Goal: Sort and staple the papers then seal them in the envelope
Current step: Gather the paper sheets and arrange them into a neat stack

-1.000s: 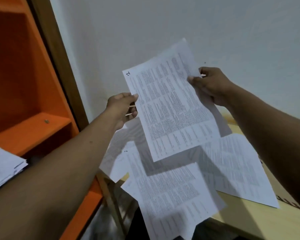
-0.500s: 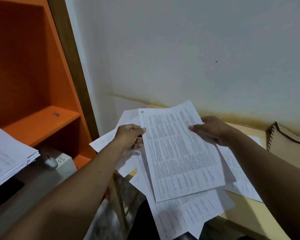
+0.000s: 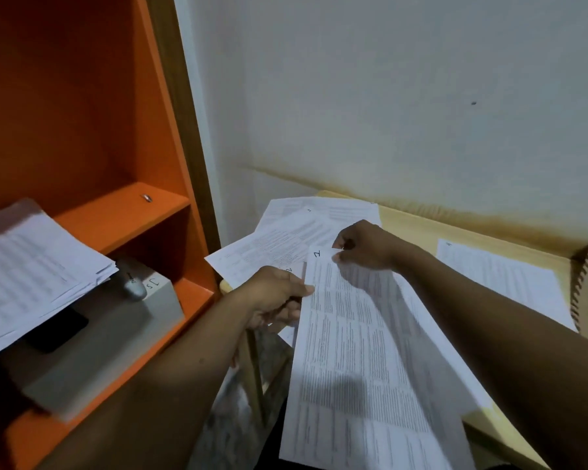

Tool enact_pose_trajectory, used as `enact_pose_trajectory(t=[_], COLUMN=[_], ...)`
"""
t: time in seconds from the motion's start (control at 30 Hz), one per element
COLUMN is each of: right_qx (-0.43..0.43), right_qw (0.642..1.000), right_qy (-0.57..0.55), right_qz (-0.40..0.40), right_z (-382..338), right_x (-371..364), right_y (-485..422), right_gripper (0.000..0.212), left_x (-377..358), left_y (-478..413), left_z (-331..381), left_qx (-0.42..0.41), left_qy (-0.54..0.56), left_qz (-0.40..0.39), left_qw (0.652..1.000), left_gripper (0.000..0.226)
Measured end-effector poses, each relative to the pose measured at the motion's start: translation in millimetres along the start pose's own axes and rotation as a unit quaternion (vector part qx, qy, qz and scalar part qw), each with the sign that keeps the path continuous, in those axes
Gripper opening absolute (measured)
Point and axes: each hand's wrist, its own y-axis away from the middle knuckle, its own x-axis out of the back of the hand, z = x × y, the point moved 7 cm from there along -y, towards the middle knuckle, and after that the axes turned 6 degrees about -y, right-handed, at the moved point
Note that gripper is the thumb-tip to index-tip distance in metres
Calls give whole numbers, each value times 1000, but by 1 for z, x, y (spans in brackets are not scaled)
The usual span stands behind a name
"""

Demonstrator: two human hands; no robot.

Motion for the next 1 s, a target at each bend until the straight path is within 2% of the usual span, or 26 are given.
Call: enact_pose_trajectory(t=[0.13, 0.23, 0.27, 0.37, 0.5, 0.63, 0.87, 1.0], right_qx=[-14, -13, -6, 25, 62, 63, 82, 88], right_qw=[999, 999, 999, 998, 993, 989, 985, 986], right_qy=[-16, -9, 2, 51, 101, 131, 153, 142], right_qz=[-24, -32, -32, -24, -1, -25, -18, -5], right_z=[3, 2, 0, -9, -20, -18, -20, -17], right_x=[-24, -35, -38, -43, -44, -51, -55, -56], right_y=[-8, -12, -13, -16, -21, -29, -35, -35], right_gripper=[30, 46, 43, 16, 15, 14, 15, 14], left_x=[11, 22, 24, 23, 21, 18, 19, 18], left_y=[5, 9, 10, 11, 6, 1, -1, -3], left_z=[-7, -5, -4, -5, -4, -3, -4, 3], left_qx=[10, 3, 4, 14, 17, 24, 36, 6], left_qy=[-18, -89, -107, -147, -192, -204, -209, -251], left_qz=[25, 72, 79, 82, 98, 114, 137, 186], left_qw=[999, 993, 991, 986, 976, 972, 968, 950], left_gripper=[16, 15, 16, 19, 19, 18, 20, 19])
